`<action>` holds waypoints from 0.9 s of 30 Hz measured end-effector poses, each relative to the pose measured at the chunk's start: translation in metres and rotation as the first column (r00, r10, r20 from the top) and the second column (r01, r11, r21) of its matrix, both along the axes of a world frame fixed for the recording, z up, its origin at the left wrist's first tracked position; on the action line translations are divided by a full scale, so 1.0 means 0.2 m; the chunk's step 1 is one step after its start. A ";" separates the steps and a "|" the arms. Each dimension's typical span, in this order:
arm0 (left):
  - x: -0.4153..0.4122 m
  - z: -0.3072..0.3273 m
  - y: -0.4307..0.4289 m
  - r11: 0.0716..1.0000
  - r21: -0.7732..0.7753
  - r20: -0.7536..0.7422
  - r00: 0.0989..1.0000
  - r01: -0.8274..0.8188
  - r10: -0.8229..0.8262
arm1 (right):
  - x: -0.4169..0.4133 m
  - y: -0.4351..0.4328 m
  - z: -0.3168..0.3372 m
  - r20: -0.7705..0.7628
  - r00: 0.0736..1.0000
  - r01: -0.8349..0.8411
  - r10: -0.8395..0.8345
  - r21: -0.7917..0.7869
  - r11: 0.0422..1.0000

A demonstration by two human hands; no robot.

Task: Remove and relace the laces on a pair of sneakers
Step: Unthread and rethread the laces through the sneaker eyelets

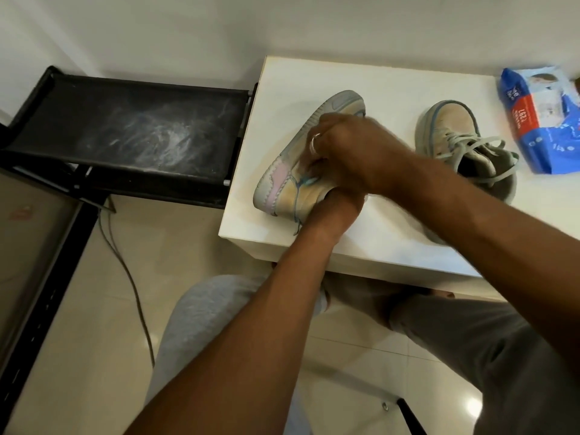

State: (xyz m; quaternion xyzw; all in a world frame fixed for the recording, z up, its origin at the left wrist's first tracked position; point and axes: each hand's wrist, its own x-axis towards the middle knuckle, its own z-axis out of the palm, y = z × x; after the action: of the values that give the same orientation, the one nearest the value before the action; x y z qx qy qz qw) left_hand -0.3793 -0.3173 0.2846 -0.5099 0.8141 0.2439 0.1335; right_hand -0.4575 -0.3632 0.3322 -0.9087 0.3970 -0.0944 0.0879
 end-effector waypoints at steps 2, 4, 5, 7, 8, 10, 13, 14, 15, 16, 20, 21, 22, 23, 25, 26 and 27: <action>0.00 0.03 0.02 0.998 0.039 -0.054 0.997 -0.047 0.049 | 0.06 0.05 -0.02 -0.028 0.997 -0.077 0.078 0.015 0.997; 0.01 -0.02 0.02 0.996 -0.084 -0.017 0.999 0.030 -0.032 | 0.02 0.01 0.00 -0.026 1.000 -0.004 0.005 0.007 1.000; 0.01 -0.01 0.02 0.991 -0.135 -0.052 0.998 0.020 -0.027 | -0.02 -0.02 0.01 -0.007 0.998 0.066 -0.066 -0.013 0.998; 0.03 0.03 0.00 0.994 -0.083 0.005 0.997 0.077 -0.077 | -0.08 -0.06 0.02 -0.009 0.984 0.176 -0.176 -0.020 0.984; 0.02 0.04 0.00 0.969 -0.091 0.132 0.967 0.229 -0.217 | -0.07 -0.05 0.02 -0.007 0.983 0.183 -0.183 -0.012 0.983; 0.01 -0.01 -0.01 0.992 -0.071 0.065 0.993 0.105 -0.101 | 0.02 0.02 0.01 -0.009 0.996 0.090 -0.090 0.004 0.996; 0.01 -0.06 -0.01 0.984 -0.015 -0.186 0.968 -0.176 0.171 | 0.06 0.05 0.01 -0.018 0.999 0.031 -0.031 0.013 0.999; 0.01 -0.02 0.03 0.997 -0.045 -0.139 0.989 -0.058 0.051 | 0.03 0.02 0.02 -0.008 0.995 0.099 -0.099 0.001 0.995; 0.01 0.01 0.04 0.977 0.005 -0.236 0.949 -0.215 0.210 | -0.01 -0.01 0.02 -0.011 0.984 0.178 -0.178 -0.010 0.984; 0.01 0.00 0.01 0.985 -0.006 -0.208 0.963 -0.174 0.169 | -0.04 -0.04 0.02 -0.020 0.971 0.239 -0.239 -0.012 0.971; 0.00 -0.03 0.02 0.991 -0.116 -0.002 0.998 0.061 -0.061 | 0.03 0.04 0.00 0.000 0.990 0.144 -0.144 0.013 0.989; 0.01 0.01 0.02 0.991 -0.074 -0.103 0.989 -0.110 0.102 | 0.07 0.07 0.00 0.005 0.997 0.074 -0.074 0.035 0.997; 0.01 0.04 0.02 0.981 0.061 -0.093 0.977 -0.186 0.191 | 0.08 0.09 0.00 0.005 0.999 0.036 -0.036 0.049 0.998; -0.01 0.03 0.02 0.977 0.034 -0.144 0.966 -0.212 0.215 | 0.07 0.07 0.01 -0.002 0.999 0.048 -0.048 0.054 0.997; -0.02 -0.04 0.01 0.999 -0.026 -0.038 0.999 0.036 -0.037 | 0.00 0.00 0.01 0.003 0.986 0.165 -0.166 0.042 0.985; 0.00 -0.10 -0.04 0.997 -0.077 -0.105 0.994 0.002 -0.010 | -0.04 -0.03 0.01 0.007 0.975 0.224 -0.224 0.035 0.974; 0.00 -0.11 -0.06 0.997 -0.073 -0.163 0.987 -0.016 0.004 | -0.08 -0.05 0.00 0.006 0.965 0.261 -0.261 0.030 0.965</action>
State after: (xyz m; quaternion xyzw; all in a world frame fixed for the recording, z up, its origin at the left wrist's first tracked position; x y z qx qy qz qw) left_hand -0.3783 -0.3291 0.2626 -0.4969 0.8282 0.2550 0.0465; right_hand -0.4730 -0.3731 0.3327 -0.8467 0.5141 -0.1039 0.0896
